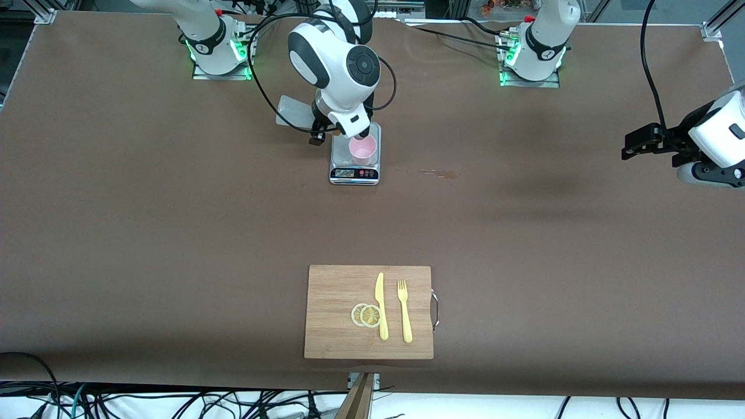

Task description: Add sauce to pink cup with both arms

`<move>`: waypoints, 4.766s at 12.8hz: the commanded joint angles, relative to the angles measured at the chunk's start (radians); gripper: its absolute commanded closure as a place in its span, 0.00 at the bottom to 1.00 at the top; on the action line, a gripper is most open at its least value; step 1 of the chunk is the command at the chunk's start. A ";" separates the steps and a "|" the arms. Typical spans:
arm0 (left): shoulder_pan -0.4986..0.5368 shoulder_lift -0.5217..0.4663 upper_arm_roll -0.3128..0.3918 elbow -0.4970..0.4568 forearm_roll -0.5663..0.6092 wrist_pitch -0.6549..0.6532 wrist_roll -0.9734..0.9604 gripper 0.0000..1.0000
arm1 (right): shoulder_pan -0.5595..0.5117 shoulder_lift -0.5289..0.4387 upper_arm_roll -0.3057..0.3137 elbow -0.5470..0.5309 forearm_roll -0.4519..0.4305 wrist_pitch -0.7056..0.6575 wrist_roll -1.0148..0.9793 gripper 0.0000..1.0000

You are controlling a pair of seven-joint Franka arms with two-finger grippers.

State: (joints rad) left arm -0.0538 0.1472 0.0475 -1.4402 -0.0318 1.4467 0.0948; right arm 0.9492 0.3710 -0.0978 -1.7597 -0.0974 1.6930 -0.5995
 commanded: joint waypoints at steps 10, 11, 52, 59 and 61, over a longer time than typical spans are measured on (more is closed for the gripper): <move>0.005 0.017 -0.001 0.033 0.010 -0.017 0.023 0.00 | -0.326 -0.059 0.012 0.040 0.239 -0.019 -0.374 1.00; 0.003 0.017 -0.001 0.033 0.010 -0.017 0.023 0.00 | -0.390 -0.064 0.013 0.037 0.317 -0.016 -0.491 1.00; 0.005 0.020 -0.001 0.033 0.010 -0.017 0.023 0.00 | -0.784 -0.431 -0.063 0.063 0.144 -0.239 0.317 0.00; 0.006 0.020 -0.001 0.033 0.010 -0.017 0.023 0.00 | -0.784 -0.419 -0.066 0.108 0.119 -0.237 0.388 0.00; 0.006 0.020 -0.001 0.033 0.010 -0.017 0.023 0.00 | -0.784 -0.415 -0.066 0.112 0.120 -0.239 0.385 0.00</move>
State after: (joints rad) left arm -0.0528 0.1552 0.0485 -1.4347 -0.0318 1.4467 0.0949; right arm 0.1611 -0.0438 -0.1616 -1.6605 0.0355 1.4541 -0.2213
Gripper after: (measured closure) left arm 0.000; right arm 0.000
